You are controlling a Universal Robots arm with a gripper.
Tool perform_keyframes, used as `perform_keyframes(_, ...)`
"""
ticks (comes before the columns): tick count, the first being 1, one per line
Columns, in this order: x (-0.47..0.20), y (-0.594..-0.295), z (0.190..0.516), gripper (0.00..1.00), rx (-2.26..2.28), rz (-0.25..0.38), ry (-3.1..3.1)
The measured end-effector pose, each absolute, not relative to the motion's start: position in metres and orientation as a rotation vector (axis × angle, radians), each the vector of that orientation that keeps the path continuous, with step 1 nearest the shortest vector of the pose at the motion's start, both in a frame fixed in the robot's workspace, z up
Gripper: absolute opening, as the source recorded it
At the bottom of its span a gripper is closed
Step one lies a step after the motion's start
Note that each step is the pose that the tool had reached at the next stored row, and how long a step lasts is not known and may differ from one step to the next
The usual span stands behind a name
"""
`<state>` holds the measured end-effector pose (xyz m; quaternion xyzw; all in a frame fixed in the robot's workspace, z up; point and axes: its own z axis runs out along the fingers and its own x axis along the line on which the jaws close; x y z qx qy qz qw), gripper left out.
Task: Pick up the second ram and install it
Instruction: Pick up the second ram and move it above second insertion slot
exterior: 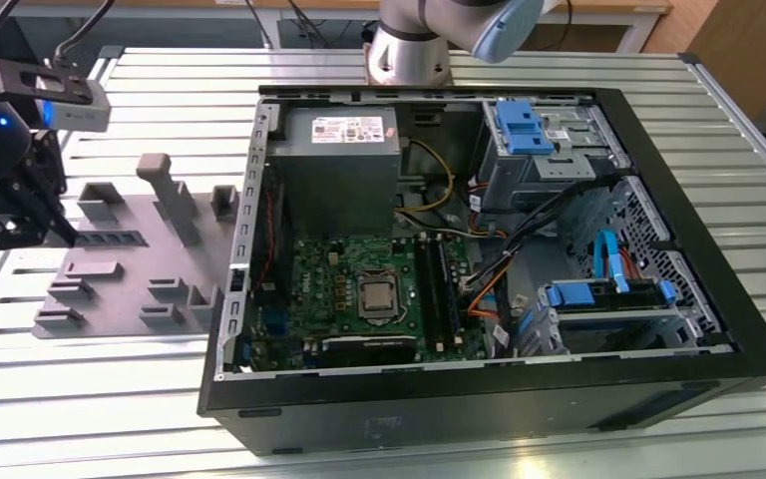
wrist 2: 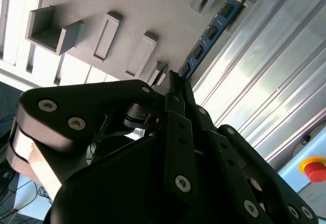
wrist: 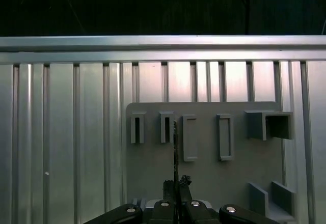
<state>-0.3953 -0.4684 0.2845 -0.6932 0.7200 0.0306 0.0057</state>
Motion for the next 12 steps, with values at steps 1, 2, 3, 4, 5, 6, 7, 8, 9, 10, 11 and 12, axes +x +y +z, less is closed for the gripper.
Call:
perform_keyframes(1,-0.3953,-0.4685,0.2852,0.14,-2.17,0.096,2.254)
perform_keyframes(2,-0.3953,-0.4684,0.2859,0.14,-2.17,0.096,2.254)
perform_keyframes(3,-0.3953,-0.4685,0.2866,0.14,-2.17,0.096,2.254)
perform_keyframes(4,-0.3953,-0.4685,0.2873,0.14,-2.17,0.096,2.254)
perform_keyframes(5,-0.3953,-0.4685,0.288,0.14,-2.17,0.096,2.254)
perform_keyframes(6,-0.3953,-0.4685,0.2887,0.14,-2.17,0.096,2.254)
perform_keyframes(7,-0.3953,-0.4685,0.2895,0.14,-2.17,0.096,2.254)
perform_keyframes(8,-0.3953,-0.4685,0.2904,0.14,-2.17,0.096,2.254)
perform_keyframes(9,-0.3953,-0.4685,0.2912,0.14,-2.17,0.096,2.254)
perform_keyframes(10,-0.3953,-0.4685,0.2919,0.14,-2.17,0.096,2.254)
perform_keyframes(11,-0.3953,-0.4684,0.2925,0.14,-2.17,0.096,2.254)
perform_keyframes(12,-0.3953,-0.4684,0.2931,0.14,-2.17,0.096,2.254)
